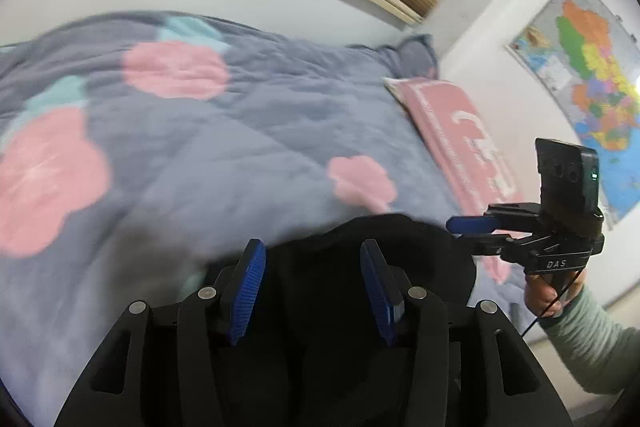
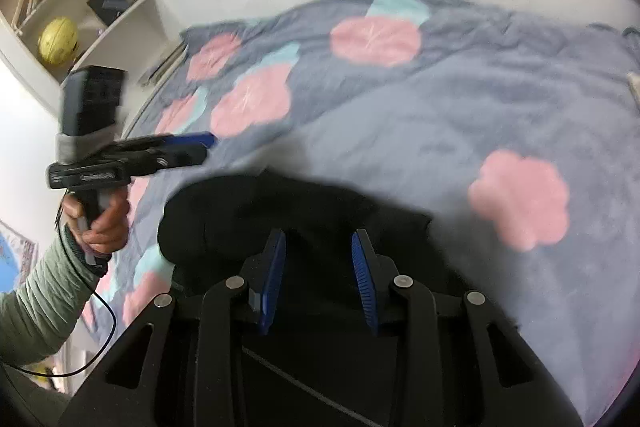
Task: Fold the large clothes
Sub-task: 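Lift the hood with both tools and fold it over the jacket body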
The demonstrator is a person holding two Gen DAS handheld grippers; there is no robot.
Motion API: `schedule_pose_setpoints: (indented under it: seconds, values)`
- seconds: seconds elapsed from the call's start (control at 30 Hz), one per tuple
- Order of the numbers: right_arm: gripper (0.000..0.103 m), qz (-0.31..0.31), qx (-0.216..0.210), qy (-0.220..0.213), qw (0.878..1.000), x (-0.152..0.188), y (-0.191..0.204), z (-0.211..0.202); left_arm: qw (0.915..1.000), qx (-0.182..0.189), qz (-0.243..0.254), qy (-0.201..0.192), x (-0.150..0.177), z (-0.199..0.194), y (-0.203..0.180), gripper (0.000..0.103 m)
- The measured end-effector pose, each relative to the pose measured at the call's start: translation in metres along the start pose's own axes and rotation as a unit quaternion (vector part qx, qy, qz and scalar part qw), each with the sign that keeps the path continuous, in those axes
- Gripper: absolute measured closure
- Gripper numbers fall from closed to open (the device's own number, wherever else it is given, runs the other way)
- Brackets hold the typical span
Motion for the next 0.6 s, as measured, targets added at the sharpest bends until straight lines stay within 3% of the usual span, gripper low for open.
schedule_pose_setpoints:
  seconds: [0.03,0.13,0.2,0.27,0.3,0.37,0.4,0.53,0.6]
  values:
    - [0.062,0.010,-0.001,-0.012,1.000,-0.009,-0.007,-0.006,0.9999,0.009,0.002,0.014,-0.003,0.012,0.001,0.052]
    - [0.034,0.035,0.038,-0.037,0.998,-0.036,-0.030,-0.006,0.9959,0.059,0.009,0.068,0.002,0.049,-0.007,0.052]
    - [0.031,0.045,0.033,0.000,0.998,-0.042,-0.038,0.016,0.9913,0.087,0.024,0.095,0.019,0.063,-0.020,0.052]
    - [0.031,0.070,-0.005,0.050,0.996,-0.031,-0.041,0.051,0.9869,0.098,0.038,0.122,0.045,0.071,-0.030,0.052]
    - [0.032,0.073,-0.008,0.080,0.994,-0.018,-0.038,0.072,0.9848,0.105,0.039,0.132,0.056,0.073,-0.033,0.052]
    - [0.051,0.060,0.000,0.135,0.989,0.017,-0.027,0.102,0.9796,0.123,0.033,0.155,0.088,0.074,-0.039,0.052]
    - [0.055,0.049,-0.007,0.156,0.986,0.036,-0.018,0.108,0.9769,0.129,0.027,0.168,0.108,0.072,-0.041,0.052]
    - [0.055,-0.031,-0.006,0.207,0.978,0.145,0.032,0.098,0.9699,0.147,0.012,0.194,0.175,0.053,-0.055,0.052]
    - [0.055,-0.015,0.013,0.218,0.976,0.186,0.035,0.100,0.9731,0.135,-0.003,0.187,0.200,0.046,-0.056,0.052]
Point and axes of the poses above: each gripper's, at about its wrist camera, not at the fingertips, and z roughly the way its jaws point, y to its left, x to its underside, the point moved 4 cm from there along z, roughly the way its jaws point, and after that the axes turned 5 degrees about z, right-handed, at the moved point
